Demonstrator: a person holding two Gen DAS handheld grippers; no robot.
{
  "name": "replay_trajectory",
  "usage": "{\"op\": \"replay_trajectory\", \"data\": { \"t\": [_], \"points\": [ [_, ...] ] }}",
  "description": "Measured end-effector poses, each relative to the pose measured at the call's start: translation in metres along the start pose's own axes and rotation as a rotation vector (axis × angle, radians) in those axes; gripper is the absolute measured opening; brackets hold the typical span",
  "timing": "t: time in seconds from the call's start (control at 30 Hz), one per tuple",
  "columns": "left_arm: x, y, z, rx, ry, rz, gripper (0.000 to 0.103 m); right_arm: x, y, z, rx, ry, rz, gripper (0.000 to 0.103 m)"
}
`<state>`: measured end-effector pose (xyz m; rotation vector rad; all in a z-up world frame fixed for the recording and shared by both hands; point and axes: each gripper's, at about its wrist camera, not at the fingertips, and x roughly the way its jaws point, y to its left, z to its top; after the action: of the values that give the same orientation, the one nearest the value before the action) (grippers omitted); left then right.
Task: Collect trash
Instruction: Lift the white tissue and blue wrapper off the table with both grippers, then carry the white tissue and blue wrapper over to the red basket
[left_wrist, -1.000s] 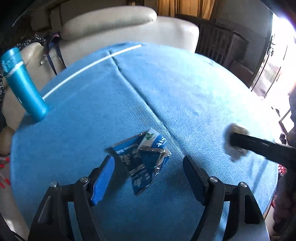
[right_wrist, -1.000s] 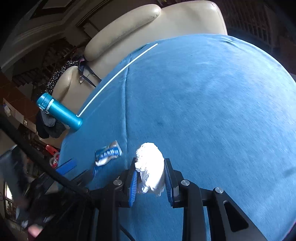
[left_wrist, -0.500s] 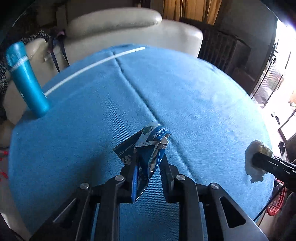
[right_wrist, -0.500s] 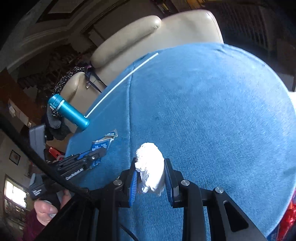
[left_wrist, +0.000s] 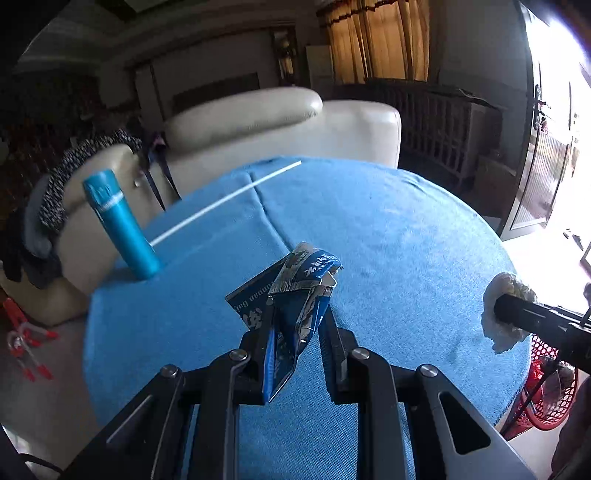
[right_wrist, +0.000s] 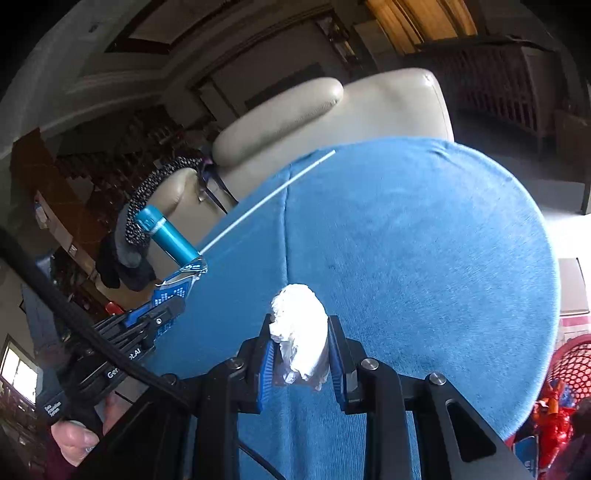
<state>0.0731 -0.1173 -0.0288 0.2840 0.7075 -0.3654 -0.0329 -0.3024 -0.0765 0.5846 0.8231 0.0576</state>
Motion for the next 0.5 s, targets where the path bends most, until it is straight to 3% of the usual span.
{"op": "replay_trajectory", "data": {
  "t": [0.5],
  "points": [
    [-0.053,-0.031,-0.001,0.058,-0.104,0.046,0.023,-0.077,-0.003,-0.009,0.0,-0.108,0.007,0.028]
  ]
}}
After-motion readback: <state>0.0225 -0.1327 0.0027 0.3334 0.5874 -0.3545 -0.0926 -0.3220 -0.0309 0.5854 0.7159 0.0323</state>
